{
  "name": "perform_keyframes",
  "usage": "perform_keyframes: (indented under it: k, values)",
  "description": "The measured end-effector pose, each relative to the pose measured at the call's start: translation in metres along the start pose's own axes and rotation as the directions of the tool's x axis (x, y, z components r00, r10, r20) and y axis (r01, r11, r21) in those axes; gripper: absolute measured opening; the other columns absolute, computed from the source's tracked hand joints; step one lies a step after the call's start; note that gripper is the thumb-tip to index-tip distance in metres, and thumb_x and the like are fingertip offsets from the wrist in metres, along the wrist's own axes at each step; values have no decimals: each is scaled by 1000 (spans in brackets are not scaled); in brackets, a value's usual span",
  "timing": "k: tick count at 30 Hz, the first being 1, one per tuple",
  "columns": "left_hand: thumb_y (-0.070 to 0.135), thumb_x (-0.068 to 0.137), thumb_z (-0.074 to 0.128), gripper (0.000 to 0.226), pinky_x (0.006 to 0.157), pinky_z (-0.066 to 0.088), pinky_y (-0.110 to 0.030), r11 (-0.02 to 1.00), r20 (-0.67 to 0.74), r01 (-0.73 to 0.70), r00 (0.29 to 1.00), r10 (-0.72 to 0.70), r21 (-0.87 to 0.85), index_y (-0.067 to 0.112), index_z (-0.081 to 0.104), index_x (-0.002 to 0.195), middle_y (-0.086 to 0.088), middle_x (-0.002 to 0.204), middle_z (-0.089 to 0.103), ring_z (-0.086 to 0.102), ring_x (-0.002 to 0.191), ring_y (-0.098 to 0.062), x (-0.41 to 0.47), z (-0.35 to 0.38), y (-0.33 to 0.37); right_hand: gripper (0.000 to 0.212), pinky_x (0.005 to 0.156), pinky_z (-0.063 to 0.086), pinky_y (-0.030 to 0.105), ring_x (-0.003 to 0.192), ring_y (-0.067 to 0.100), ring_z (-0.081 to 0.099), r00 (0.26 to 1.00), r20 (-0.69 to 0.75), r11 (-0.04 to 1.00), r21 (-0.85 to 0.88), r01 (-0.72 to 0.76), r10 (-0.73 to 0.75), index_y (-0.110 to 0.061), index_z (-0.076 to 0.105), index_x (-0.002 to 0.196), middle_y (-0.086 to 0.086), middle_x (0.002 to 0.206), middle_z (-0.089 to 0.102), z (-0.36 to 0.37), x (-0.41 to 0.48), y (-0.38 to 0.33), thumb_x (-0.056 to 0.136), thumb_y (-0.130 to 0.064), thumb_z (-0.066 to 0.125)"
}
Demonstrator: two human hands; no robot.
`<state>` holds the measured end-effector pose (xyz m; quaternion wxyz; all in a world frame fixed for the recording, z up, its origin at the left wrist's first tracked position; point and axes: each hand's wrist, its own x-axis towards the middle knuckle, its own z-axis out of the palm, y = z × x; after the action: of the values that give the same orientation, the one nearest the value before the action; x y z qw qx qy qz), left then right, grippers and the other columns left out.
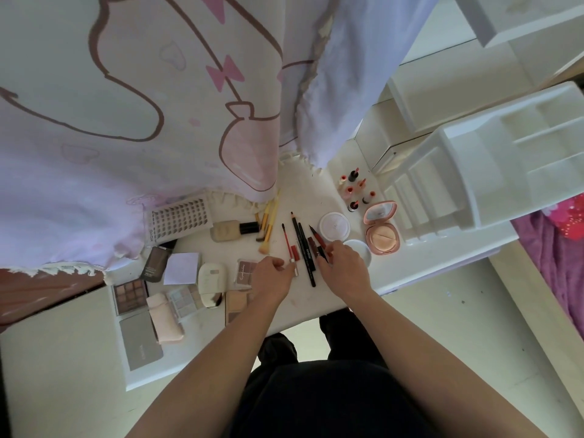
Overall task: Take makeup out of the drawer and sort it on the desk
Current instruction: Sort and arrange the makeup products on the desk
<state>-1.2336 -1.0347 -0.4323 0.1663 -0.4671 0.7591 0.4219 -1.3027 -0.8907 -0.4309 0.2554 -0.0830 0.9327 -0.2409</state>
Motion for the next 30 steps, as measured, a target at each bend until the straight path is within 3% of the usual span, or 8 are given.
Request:
perform_keyframes:
  k: [3, 7, 10, 16, 20, 25, 27, 30]
  values:
    - [31, 94, 58, 25, 76, 43, -28, 990, -33, -117, 992, 120, 77, 18, 62, 115, 4, 102, 62, 58, 94, -14, -5, -22, -5, 24, 77, 52, 38, 91, 28, 65, 1000, -15, 1000, -15, 11, -11, -11, 58, 108, 7, 98, 67, -8, 1, -11, 98, -33, 55]
    - [27, 93, 56, 26, 83, 50, -36, 954, -129, -219, 960, 248, 204, 21, 61, 117, -2, 118, 57, 57, 105, -21, -1, -59, -19, 27, 73, 50, 35, 93, 28, 66, 999, -37, 997, -69, 24, -27, -15, 57, 115, 4, 105, 67, -12, 3, -33, 100, -36, 48]
    - [30, 93, 57, 34, 91, 48, -40, 930, -158, -214, 950, 270, 298, 20, 58, 126, -4, 130, 51, 51, 117, -25, 4, -84, -34, 29, 71, 42, 31, 97, 25, 64, 998, 4, 995, -83, 57, -57, -18, 55, 124, 1, 111, 65, -9, 7, -51, 99, -30, 49]
    - [30, 93, 57, 45, 101, 41, -43, 901, -108, -211, 957, 269, 378, 16, 50, 135, -10, 137, 44, 42, 125, -30, 16, -110, -71, 35, 87, 48, 34, 108, 23, 60, 983, 99, 983, -93, 161, -152, -19, 52, 131, 4, 120, 62, 10, 14, -85, 97, -28, 51]
    - [30, 92, 57, 48, 103, 40, -44, 890, -111, -192, 960, 258, 414, 16, 49, 137, -9, 139, 42, 40, 126, -30, 15, -118, -96, 36, 84, 49, 34, 108, 22, 60, 969, 164, 979, -65, 195, -182, -20, 51, 132, 2, 122, 59, 28, 14, -108, 97, -28, 53]
    - [26, 86, 63, 38, 94, 43, -43, 881, -167, -165, 950, 262, 443, 15, 56, 122, -9, 131, 46, 44, 119, -32, 10, -129, -118, 39, 84, 48, 34, 111, 20, 59, 949, 242, 968, -91, 232, -204, -22, 50, 134, -2, 124, 56, 49, 8, -127, 96, -27, 54]
    - [21, 80, 69, 35, 87, 48, -45, 888, -198, -166, 942, 272, 430, 13, 59, 113, -10, 125, 49, 48, 113, -36, 6, -132, -126, 38, 79, 43, 30, 112, 18, 58, 943, 260, 965, -104, 239, -206, -24, 50, 134, -4, 125, 56, 54, 4, -131, 96, -28, 55]
    - [15, 76, 72, 29, 73, 53, -49, 875, -225, -222, 912, 342, 430, 10, 62, 103, -15, 114, 54, 55, 100, -41, 1, -129, -142, 36, 83, 48, 32, 110, 20, 59, 937, 278, 963, -103, 248, -212, -23, 51, 132, -1, 129, 56, 58, -5, -132, 96, -25, 54]
